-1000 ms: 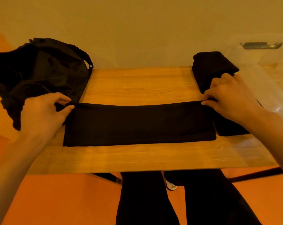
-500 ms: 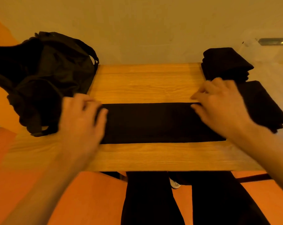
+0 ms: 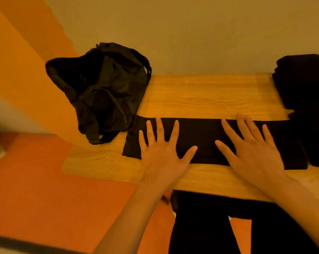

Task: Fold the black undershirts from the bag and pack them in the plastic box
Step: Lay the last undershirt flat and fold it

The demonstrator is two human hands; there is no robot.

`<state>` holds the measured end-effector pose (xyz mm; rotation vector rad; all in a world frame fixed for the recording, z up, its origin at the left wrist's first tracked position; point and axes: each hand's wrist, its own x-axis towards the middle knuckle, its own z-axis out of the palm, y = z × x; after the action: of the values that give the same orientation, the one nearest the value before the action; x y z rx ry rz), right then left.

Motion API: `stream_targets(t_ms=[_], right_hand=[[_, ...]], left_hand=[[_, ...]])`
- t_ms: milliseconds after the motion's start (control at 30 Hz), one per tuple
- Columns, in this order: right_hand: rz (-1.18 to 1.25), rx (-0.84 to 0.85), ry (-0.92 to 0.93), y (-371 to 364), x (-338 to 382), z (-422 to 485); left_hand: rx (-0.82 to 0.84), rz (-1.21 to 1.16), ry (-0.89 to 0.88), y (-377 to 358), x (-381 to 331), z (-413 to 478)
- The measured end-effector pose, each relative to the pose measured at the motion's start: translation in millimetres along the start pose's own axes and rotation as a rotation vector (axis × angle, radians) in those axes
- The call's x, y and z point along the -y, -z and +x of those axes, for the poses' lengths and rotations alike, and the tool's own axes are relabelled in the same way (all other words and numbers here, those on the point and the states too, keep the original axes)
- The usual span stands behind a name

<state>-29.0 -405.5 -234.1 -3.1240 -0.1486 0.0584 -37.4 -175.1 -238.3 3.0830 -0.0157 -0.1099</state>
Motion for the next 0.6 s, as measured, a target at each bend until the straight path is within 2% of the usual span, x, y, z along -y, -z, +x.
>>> stream_targets(t_ms=[267,400,600], right_hand=[[-0.05,0.046,0.011,0.3,-3.9,-28.7],[-0.014,0.064,0.056,5.2,0.0,-33.6],[0.027,0.047,0.031,8.2,-9.2,-36.6]], left_hand=[[-0.006,-0.076,0.001,-0.1,-6.0,-44.3],[-0.101,-0.036,-0.047,9.3,25.9,-37.2],[-0.021,0.002,-0.008,2.5,64.7,-32.0]])
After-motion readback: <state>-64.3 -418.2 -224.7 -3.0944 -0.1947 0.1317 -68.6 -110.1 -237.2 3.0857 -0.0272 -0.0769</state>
